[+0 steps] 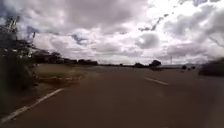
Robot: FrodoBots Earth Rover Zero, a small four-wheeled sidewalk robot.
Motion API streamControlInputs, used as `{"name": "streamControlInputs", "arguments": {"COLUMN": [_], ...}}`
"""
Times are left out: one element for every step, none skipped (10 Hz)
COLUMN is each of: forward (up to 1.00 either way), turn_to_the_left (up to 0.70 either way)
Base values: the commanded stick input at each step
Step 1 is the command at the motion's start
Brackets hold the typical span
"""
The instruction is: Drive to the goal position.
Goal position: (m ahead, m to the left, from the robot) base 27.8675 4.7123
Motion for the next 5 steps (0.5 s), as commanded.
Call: {"name": "streamControlInputs", "arguments": {"forward": [0.79,0.79,0.81,0.82,0.82], "turn_to_the_left": [0.0,0.0,0.0,0.0,0.0]}}
